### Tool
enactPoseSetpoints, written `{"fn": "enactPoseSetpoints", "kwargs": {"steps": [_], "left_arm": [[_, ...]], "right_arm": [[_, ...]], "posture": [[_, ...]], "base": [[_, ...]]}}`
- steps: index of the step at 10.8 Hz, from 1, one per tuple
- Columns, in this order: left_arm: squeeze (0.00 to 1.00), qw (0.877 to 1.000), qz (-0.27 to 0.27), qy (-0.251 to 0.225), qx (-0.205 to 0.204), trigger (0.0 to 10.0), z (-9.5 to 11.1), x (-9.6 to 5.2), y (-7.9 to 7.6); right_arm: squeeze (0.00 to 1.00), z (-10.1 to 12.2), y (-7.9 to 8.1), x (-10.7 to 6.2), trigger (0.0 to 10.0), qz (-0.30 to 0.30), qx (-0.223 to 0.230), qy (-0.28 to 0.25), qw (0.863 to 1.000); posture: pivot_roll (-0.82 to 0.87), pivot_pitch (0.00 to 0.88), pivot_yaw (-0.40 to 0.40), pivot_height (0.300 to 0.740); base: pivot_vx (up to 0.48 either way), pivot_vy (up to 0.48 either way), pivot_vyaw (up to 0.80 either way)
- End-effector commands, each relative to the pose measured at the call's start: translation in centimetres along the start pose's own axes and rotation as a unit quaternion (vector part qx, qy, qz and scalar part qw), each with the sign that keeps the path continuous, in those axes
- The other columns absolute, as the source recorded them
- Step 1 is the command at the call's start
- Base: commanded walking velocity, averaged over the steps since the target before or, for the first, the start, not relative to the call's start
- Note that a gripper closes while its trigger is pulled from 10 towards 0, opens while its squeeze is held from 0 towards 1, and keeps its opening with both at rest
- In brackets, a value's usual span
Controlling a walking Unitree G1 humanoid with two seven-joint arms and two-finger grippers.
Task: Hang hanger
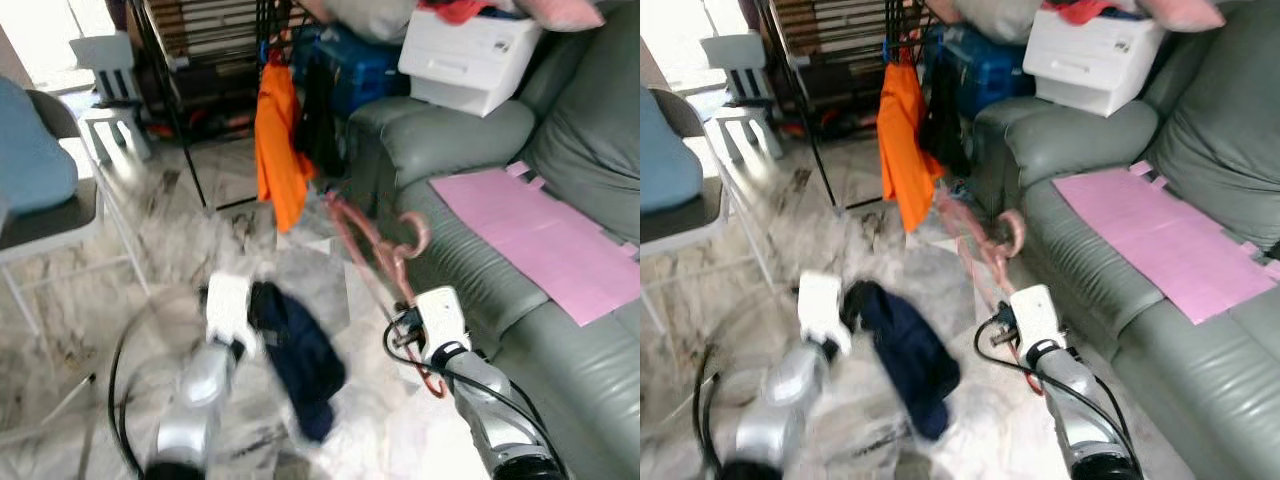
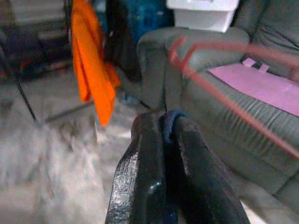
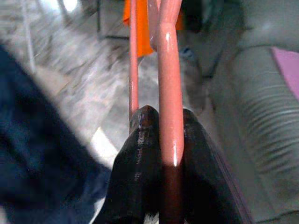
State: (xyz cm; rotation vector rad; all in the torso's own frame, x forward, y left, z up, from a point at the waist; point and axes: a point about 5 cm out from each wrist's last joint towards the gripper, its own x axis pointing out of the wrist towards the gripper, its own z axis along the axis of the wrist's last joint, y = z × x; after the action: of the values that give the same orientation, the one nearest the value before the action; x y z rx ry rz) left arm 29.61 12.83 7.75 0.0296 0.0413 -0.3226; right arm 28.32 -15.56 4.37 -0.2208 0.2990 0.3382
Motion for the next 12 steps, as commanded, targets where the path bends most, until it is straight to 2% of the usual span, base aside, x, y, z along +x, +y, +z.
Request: {"fn": "enactPoseSetpoints", "kwargs": {"steps": [1,2,3,4,5,6,8,9,10,11,12], "left_arm": [[0.0,0.999,-0.014,-0.012,0.04,10.0,0.7,0.5,0.3],[0.0,0.987,-0.062,-0.024,0.147,10.0,1.9,1.6,0.1],[0.0,0.969,-0.093,-0.015,0.23,10.0,2.4,2.9,0.5],[0.0,0.966,-0.094,-0.012,0.241,10.0,2.5,3.2,0.7],[0.0,0.957,-0.095,0.007,0.275,10.0,2.6,3.9,1.3],[0.0,0.955,-0.087,0.037,0.282,10.0,2.2,4.4,1.6],[0.0,0.948,-0.072,0.079,0.299,10.0,1.4,4.8,2.4],[0.0,0.946,-0.044,0.114,0.301,10.0,0.8,4.6,3.6],[0.0,0.949,0.012,0.149,0.279,10.0,0.2,4.3,5.3],[0.0,0.951,0.042,0.165,0.258,10.0,-0.1,4.1,5.9],[0.0,0.961,0.071,0.179,0.2,10.0,-0.5,4.0,6.2]], "right_arm": [[0.0,0.4,0.1,-0.1,10.0,0.02,-0.016,-0.004,1.0],[0.0,0.4,-0.6,-0.5,10.0,0.032,-0.042,0.007,0.999],[0.0,1.0,-1.6,-0.7,10.0,0.04,-0.067,0.007,0.997],[0.0,1.1,-1.8,-0.8,10.0,0.044,-0.073,0.007,0.996],[0.0,1.5,-1.7,-1.4,10.0,0.081,-0.087,0.008,0.993],[0.0,1.4,-1.5,-2.0,10.0,0.114,-0.105,0.014,0.988],[0.0,1.2,-2.1,-3.8,10.0,0.171,-0.132,0.036,0.976],[0.0,1.1,-2.6,-4.6,10.0,0.194,-0.154,0.05,0.968],[0.0,1.2,-3.3,-5.6,10.0,0.222,-0.175,0.068,0.957],[0.0,1.2,-3.6,-6.0,10.0,0.233,-0.176,0.078,0.953],[0.0,1.2,-3.6,-6.6,10.0,0.262,-0.173,0.093,0.945]], "posture": [[-0.16,0.0,0.037,0.74],[-0.17,0.0,0.049,0.74],[-0.18,0.0,0.061,0.74],[-0.19,0.0,0.066,0.74],[-0.19,0.0,0.069,0.74],[-0.19,0.0,0.067,0.74],[-0.2,0.0,0.072,0.74],[-0.21,0.0,0.076,0.74],[-0.21,0.0,0.082,0.74],[-0.21,0.0,0.083,0.74],[-0.21,0.0,0.083,0.74]], "base": [[0.0,0.0,0.0],[0.0,0.0,0.0],[0.0,0.0,0.0],[0.0,0.0,0.0],[0.0,0.0,0.0],[0.0,0.0,0.0],[0.0,0.0,0.0],[0.0,0.0,0.0],[0.0,0.0,0.0],[0.0,0.0,0.0],[0.0,0.0,0.0]]}}
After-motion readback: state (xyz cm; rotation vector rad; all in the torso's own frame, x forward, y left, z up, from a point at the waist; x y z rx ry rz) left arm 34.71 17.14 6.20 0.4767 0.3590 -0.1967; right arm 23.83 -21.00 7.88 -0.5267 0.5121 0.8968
